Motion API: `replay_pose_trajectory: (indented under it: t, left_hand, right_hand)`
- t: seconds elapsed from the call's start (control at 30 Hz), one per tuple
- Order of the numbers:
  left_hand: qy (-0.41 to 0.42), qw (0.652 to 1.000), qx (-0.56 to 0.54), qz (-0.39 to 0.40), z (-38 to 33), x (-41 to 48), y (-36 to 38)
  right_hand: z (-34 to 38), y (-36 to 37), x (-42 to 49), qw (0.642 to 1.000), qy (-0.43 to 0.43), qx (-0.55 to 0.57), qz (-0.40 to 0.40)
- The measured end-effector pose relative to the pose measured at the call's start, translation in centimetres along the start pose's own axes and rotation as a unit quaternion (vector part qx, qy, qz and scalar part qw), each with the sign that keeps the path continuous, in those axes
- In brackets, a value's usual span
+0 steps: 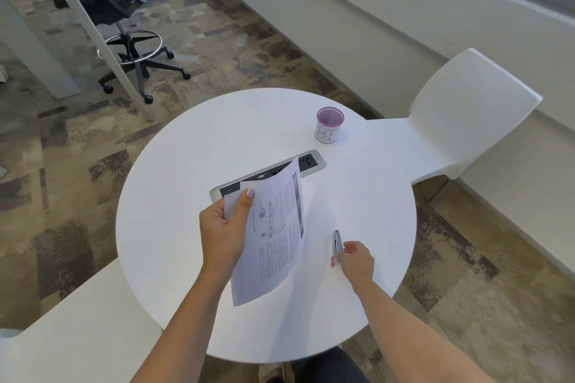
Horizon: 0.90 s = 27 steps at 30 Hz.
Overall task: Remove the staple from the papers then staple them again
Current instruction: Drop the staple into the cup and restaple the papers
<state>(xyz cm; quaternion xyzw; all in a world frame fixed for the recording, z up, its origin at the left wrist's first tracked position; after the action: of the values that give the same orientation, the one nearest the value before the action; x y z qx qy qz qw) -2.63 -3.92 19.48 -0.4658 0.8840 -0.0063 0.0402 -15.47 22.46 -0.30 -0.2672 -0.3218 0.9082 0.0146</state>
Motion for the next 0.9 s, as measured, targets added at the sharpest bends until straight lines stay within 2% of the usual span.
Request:
replay_pose_trajectory:
  t: [0.1, 0.2, 0.3, 0.43, 0.53, 0.9]
  left_hand:
    - [0.0, 1.0, -0.007, 0.002, -0.4, 0.0, 0.1]
    - [-0.001, 1.0, -0.018, 0.003, -0.7, 0.1, 0.5]
    - [0.004, 1.0, -0.016, -0.001, -0.8, 0.3, 0.8]
    - [0.03, 1.0, 0.0, 0.006, -1.5, 0.1, 1.5]
    - [0.06, 0.998, -0.008, 0.024, -2.2, -0.1, 2.0]
    - [0.123, 0.99, -0.009, 0.068, -4.7, -1.1, 2.8]
  right_hand:
    - [4.0, -0.2, -1.7, 0.994, -0.004, 0.113, -0.007]
    - [9.6, 0.0, -4.7, 0.974, -0.015, 0.215, 0.07]
    - [14.8, -1.0, -8.9, 0.951, -0.049, 0.266, 0.148]
    - [19.0, -2.6, -13.9, 0.933, -0.104, 0.248, 0.238]
    - [20.5, -3.4, -16.3, 0.926, -0.136, 0.22, 0.276]
    - [20.8, -4.7, -17.0, 0.939, -0.145, 0.187, 0.252]
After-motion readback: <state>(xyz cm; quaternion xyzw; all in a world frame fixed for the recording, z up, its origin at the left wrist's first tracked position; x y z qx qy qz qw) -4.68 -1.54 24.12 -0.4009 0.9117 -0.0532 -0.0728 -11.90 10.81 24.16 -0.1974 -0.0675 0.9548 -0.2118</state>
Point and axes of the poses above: each hand's wrist, its own x-axis towards the middle knuckle, its own y-axis out of the palm, z = x × y, the point moved 6 cm from there along x, towards the middle knuckle, and after that the axes turned 6 degrees about -z, right-handed, at the moved point
